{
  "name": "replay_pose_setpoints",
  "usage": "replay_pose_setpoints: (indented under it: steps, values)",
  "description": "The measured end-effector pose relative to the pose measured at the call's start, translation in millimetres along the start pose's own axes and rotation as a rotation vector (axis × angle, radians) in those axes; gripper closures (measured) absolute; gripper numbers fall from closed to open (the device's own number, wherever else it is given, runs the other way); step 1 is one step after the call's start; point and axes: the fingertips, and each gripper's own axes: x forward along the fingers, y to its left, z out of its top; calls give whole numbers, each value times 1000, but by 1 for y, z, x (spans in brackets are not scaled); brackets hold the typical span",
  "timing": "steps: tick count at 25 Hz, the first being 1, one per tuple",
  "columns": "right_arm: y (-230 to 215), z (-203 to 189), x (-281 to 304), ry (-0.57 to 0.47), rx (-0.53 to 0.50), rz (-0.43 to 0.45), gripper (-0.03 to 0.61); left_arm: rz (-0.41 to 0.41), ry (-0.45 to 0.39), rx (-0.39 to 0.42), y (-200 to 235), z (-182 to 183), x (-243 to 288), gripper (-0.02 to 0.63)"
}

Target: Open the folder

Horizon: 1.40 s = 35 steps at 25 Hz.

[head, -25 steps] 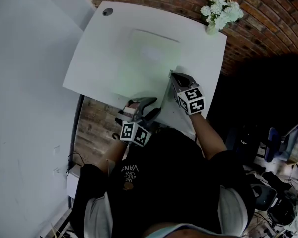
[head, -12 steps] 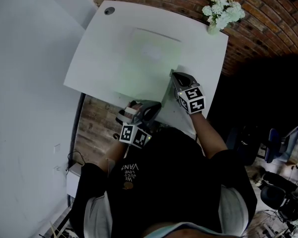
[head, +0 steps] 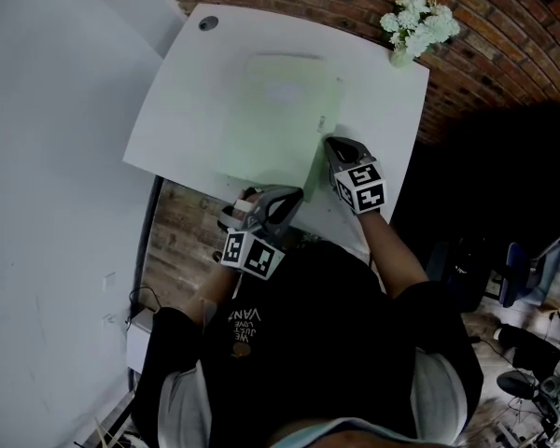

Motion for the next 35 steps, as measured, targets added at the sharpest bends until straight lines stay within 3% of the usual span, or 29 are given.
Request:
replay_pose_setpoints:
  steps: [20,29,35]
  values:
    - [-2,-2,1,30,6,-75,580,41,-93,-35,45,24,-43,600]
    - [-3,-2,1,47,2,-107,580,102,-142,-59,76,29,-71,603]
    - [-3,-3,1,59,1,-125,580,186,-198,-96,111,33,-97,606]
